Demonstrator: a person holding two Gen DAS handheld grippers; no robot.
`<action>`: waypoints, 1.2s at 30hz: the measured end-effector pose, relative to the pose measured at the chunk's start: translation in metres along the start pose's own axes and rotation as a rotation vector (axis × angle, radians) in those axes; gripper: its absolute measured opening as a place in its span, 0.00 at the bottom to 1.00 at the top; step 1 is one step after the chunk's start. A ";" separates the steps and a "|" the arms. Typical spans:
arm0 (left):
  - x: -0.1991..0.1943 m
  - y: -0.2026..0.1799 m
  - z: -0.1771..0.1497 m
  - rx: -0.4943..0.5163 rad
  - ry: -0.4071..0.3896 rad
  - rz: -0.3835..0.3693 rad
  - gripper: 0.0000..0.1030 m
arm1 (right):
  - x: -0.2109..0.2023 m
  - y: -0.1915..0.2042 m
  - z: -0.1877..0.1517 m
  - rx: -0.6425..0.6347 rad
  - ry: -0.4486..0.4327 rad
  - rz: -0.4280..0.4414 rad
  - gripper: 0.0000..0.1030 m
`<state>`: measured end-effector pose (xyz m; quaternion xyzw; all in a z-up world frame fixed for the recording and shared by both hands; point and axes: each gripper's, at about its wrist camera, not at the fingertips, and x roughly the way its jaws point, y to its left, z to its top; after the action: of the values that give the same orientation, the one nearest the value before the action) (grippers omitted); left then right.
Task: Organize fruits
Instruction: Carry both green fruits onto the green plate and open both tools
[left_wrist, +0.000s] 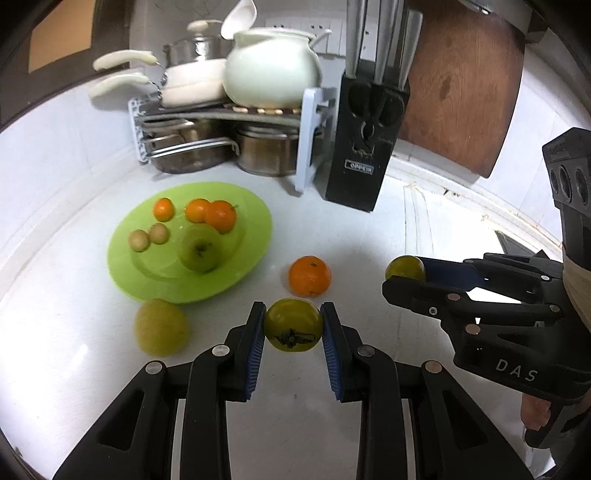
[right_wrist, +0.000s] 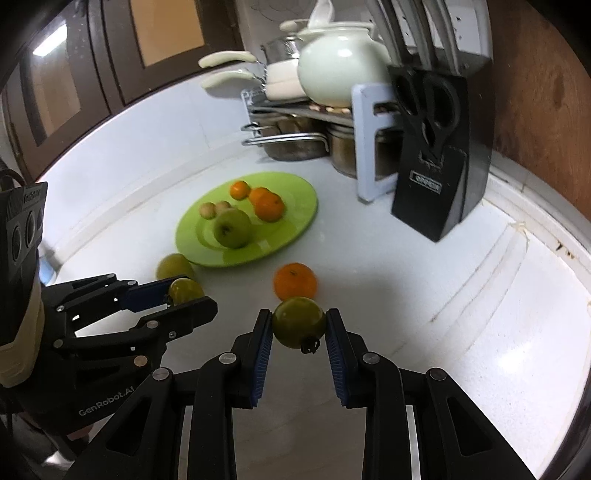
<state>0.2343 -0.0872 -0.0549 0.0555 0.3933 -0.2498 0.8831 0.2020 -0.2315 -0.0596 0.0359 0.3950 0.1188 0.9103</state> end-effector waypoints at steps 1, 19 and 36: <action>-0.005 0.003 0.000 -0.002 -0.007 0.005 0.29 | -0.001 0.003 0.001 -0.005 -0.003 0.002 0.29; -0.051 0.042 0.016 -0.011 -0.118 0.124 0.29 | -0.007 0.051 0.032 -0.072 -0.082 0.042 0.29; -0.050 0.081 0.050 -0.035 -0.136 0.138 0.29 | 0.009 0.074 0.080 -0.091 -0.124 0.061 0.29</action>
<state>0.2788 -0.0114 0.0077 0.0499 0.3321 -0.1845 0.9237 0.2520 -0.1550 0.0004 0.0137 0.3309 0.1618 0.9296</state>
